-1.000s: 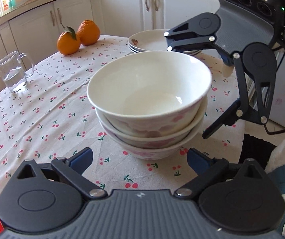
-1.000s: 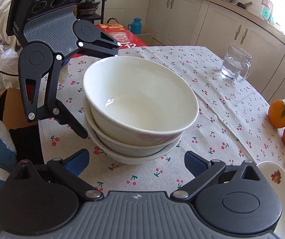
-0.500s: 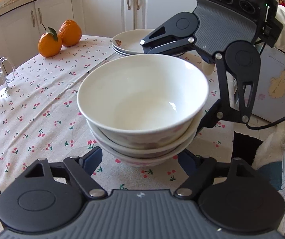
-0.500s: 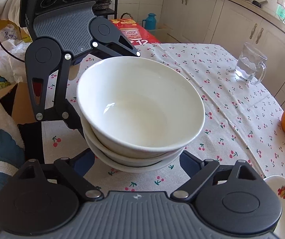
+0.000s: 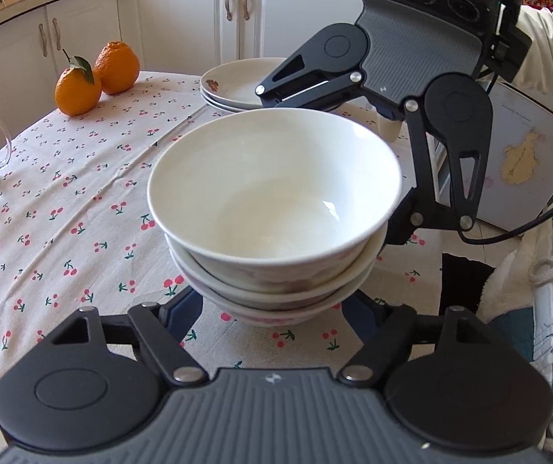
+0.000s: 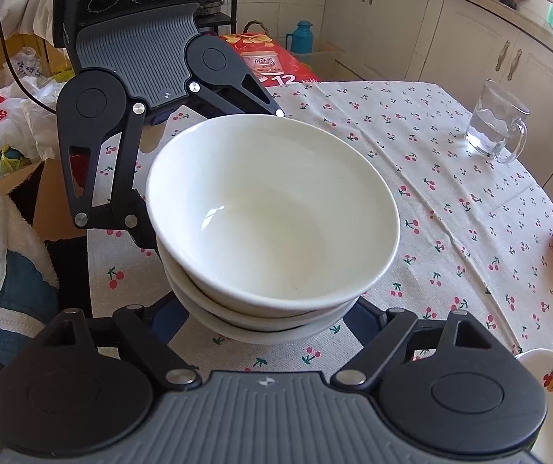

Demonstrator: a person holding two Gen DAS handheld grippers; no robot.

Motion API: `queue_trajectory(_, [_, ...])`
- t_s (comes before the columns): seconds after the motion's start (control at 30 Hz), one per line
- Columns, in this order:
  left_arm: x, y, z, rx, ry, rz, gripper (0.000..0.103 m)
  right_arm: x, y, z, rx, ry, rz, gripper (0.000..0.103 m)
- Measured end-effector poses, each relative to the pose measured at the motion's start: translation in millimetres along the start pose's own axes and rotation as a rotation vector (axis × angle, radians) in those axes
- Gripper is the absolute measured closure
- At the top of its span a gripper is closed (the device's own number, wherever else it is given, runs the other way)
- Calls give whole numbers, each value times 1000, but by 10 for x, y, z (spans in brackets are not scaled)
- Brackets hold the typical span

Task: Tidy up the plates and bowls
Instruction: 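Grasp the bowl stack with the left gripper while the right gripper grasps its opposite rim, then lift the bowl stack with both grippers and lower it onto the plate stack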

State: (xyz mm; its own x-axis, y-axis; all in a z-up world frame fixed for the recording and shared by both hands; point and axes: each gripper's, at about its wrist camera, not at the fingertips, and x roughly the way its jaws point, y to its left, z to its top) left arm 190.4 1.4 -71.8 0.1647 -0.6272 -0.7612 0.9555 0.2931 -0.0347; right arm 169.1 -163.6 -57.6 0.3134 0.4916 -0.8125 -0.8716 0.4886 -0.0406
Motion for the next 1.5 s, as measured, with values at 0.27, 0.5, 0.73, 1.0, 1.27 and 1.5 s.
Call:
queue_trajectory(0.27, [6, 18, 4, -3, -2, -4, 25, -4, -11, 6, 21, -1, 8, 15])
queue_trajectory(0.5, [-22, -31, 49, -13, -4, 8, 25, -33, -19, 1, 34, -6, 26, 15])
queue_trajectory(0.73, [-54, -108, 275, -2, -18, 34, 25, -199, -65, -11, 18, -31, 13, 15])
queue_trajectory(1.0, [72, -184, 712, 39, -42, 45, 25, -552, -248, -176, 23, -67, -25, 15])
queue_trajectory(1.27, [404, -135, 1279, 109, -84, 41, 25, -972, -566, -452, 34, -81, -125, 15])
queue_trajectory(1.5, [867, -51, 1631, 149, -87, 1, 25, -1119, -917, -764, 93, -47, -208, 15])
